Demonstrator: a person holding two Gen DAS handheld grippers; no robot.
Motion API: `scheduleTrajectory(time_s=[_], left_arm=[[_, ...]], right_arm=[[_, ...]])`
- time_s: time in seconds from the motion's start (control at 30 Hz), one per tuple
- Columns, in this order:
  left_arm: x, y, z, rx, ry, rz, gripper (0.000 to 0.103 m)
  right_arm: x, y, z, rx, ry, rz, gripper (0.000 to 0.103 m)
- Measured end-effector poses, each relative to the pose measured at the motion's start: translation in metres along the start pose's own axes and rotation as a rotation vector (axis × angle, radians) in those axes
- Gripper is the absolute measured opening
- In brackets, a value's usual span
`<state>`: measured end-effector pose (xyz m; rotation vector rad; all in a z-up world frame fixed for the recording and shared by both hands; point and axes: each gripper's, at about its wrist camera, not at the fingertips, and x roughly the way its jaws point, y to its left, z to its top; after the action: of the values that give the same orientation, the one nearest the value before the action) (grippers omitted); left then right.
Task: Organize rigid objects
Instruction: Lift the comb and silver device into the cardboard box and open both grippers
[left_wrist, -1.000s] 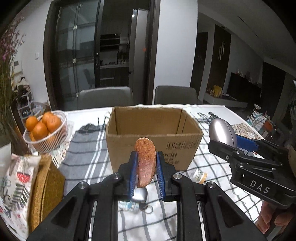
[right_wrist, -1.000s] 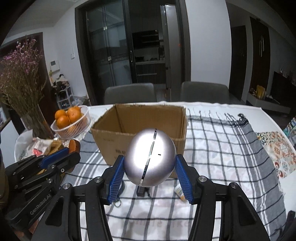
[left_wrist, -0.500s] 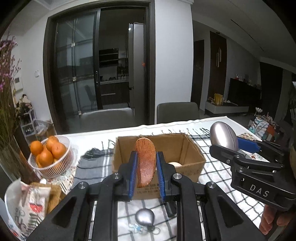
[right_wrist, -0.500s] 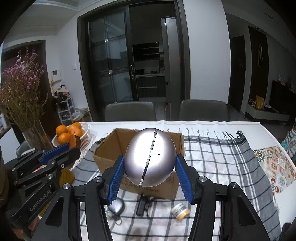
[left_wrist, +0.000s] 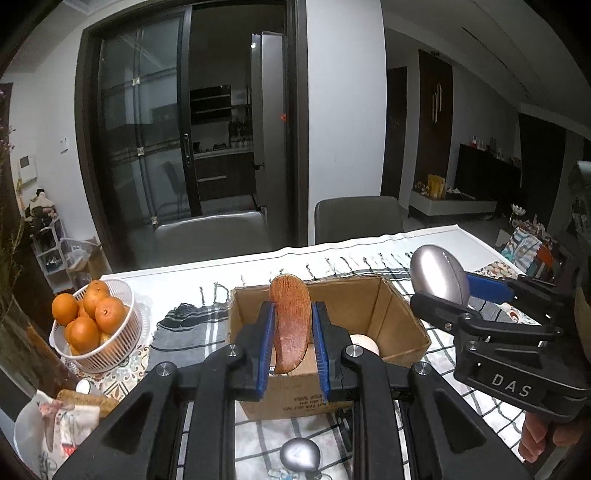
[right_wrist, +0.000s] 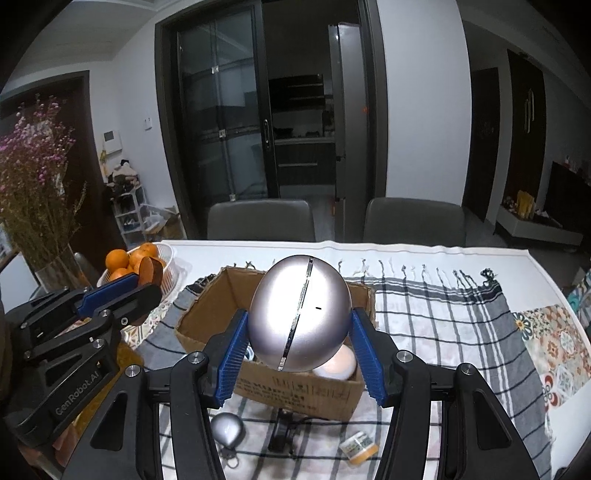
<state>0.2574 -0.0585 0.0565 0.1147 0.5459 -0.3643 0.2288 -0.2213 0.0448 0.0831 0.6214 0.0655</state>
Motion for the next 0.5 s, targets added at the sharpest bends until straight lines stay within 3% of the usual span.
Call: scheduleTrajectory(time_s=[0.5], left_arm=[[0.069, 0.011, 0.01, -0.017, 0.184, -0.017, 0.021]], right_arm=[[0.067, -0.016, 0.01, 0.031, 0.176, 0.01, 0.056]])
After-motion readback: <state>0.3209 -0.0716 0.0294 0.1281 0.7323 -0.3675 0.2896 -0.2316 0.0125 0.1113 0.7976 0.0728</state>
